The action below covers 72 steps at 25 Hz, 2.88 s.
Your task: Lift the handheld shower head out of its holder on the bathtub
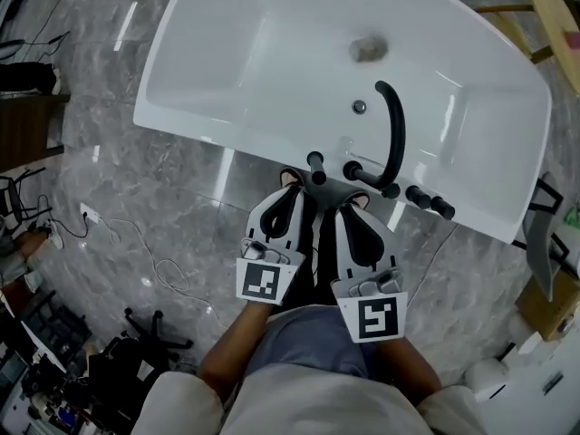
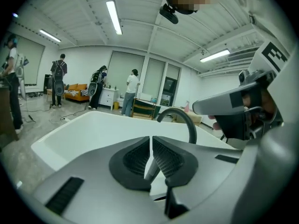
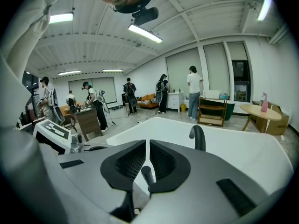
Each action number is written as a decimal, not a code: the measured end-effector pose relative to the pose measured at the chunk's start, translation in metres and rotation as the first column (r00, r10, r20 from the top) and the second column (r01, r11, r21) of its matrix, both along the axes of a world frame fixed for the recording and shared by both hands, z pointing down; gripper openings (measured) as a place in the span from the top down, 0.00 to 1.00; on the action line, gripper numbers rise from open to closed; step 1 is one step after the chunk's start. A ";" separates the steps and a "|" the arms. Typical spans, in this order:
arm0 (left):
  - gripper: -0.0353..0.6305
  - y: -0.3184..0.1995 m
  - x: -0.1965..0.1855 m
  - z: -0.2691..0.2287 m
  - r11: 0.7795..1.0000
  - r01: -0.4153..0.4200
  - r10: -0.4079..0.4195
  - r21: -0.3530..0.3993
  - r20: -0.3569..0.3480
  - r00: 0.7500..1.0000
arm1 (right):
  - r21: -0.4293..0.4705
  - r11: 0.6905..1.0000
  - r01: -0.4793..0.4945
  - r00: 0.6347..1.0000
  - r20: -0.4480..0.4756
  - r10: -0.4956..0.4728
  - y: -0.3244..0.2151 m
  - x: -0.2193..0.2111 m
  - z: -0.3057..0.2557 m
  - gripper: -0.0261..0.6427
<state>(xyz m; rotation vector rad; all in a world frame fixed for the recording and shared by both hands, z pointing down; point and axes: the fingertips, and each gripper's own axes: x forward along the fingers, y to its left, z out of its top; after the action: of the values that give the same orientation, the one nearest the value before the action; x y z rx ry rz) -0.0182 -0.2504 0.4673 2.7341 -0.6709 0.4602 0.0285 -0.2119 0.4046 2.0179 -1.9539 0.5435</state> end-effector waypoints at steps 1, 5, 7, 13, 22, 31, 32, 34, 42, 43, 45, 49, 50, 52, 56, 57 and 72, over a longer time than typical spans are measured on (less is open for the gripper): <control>0.94 0.001 -0.001 0.008 1.000 0.014 -0.014 0.011 0.013 1.000 | 0.007 1.000 0.003 1.000 -0.004 -0.003 0.002 0.002 0.006 0.93; 0.94 0.008 0.002 0.038 0.998 0.046 -0.048 0.040 0.045 0.998 | 0.038 0.999 0.009 1.000 -0.018 -0.009 0.009 0.011 0.027 0.93; 0.94 0.012 0.005 0.053 0.998 0.060 -0.062 0.035 0.056 0.997 | 0.042 0.999 0.015 1.000 -0.013 -0.015 0.013 0.014 0.040 0.93; 0.94 0.017 0.005 0.085 0.993 0.116 -0.118 0.036 0.074 0.990 | 0.070 0.994 0.086 0.996 -0.012 -0.085 0.011 0.012 0.062 0.93; 0.94 0.033 0.005 0.117 0.976 0.206 -0.210 0.073 0.059 0.976 | 0.087 0.982 0.166 0.986 -0.011 -0.166 0.016 0.013 0.082 0.93; 0.77 0.043 0.012 0.163 0.969 0.247 -0.248 0.019 0.056 0.967 | 0.100 0.977 0.186 0.982 -0.002 -0.187 0.021 -0.003 0.111 0.93; 0.76 0.041 0.015 0.167 0.971 0.237 -0.238 0.032 0.049 0.970 | 0.098 0.978 0.186 0.982 -0.002 -0.187 0.022 -0.004 0.114 0.93; 0.76 0.036 0.020 0.176 0.976 0.206 -0.209 0.068 0.039 0.977 | 0.091 0.978 0.188 0.982 -0.003 -0.189 0.024 -0.005 0.119 0.93; 0.74 0.020 0.039 0.191 0.976 0.199 -0.202 0.089 0.025 0.979 | 0.079 0.977 0.197 0.980 0.000 -0.197 0.024 -0.004 0.135 0.93; 0.74 0.019 0.041 0.191 0.976 0.201 -0.204 0.089 0.024 0.979 | 0.078 0.978 0.193 0.981 0.001 -0.194 0.023 -0.003 0.136 0.93; 0.74 0.016 0.045 0.193 0.974 0.205 -0.208 0.093 0.024 0.978 | 0.075 0.980 0.184 0.983 0.004 -0.185 0.023 -0.002 0.138 0.93; 0.74 0.011 0.047 0.202 0.972 0.220 -0.223 0.085 0.026 0.975 | 0.067 0.981 0.185 0.983 0.003 -0.185 0.022 0.000 0.142 0.93; 0.74 0.010 0.047 0.204 0.971 0.226 -0.229 0.077 0.025 0.973 | 0.064 0.980 0.187 0.982 0.003 -0.188 0.022 0.001 0.143 0.93; 0.74 0.009 0.047 0.208 0.968 0.240 -0.243 0.067 0.032 0.970 | 0.055 0.980 0.192 0.981 0.000 -0.193 0.022 0.002 0.145 0.93; 0.74 0.007 0.046 0.209 0.964 0.258 -0.261 0.070 0.039 0.965 | 0.048 0.980 0.194 0.981 -0.003 -0.194 0.023 0.004 0.144 0.93; 0.74 0.006 0.046 0.210 0.963 0.261 -0.264 0.063 0.035 0.964 | 0.046 0.980 0.196 0.981 -0.005 -0.196 0.022 0.004 0.145 0.93; 0.76 0.003 0.043 0.213 0.963 0.270 -0.271 0.024 0.042 0.962 | 0.028 0.982 0.188 0.982 -0.005 -0.188 0.016 0.005 0.145 0.93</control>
<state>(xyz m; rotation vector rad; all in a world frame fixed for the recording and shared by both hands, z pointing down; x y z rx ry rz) 0.0251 -0.2472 0.6801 2.6000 -1.0472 0.4533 0.0332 -0.1959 0.5501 1.8228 -2.1327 0.4703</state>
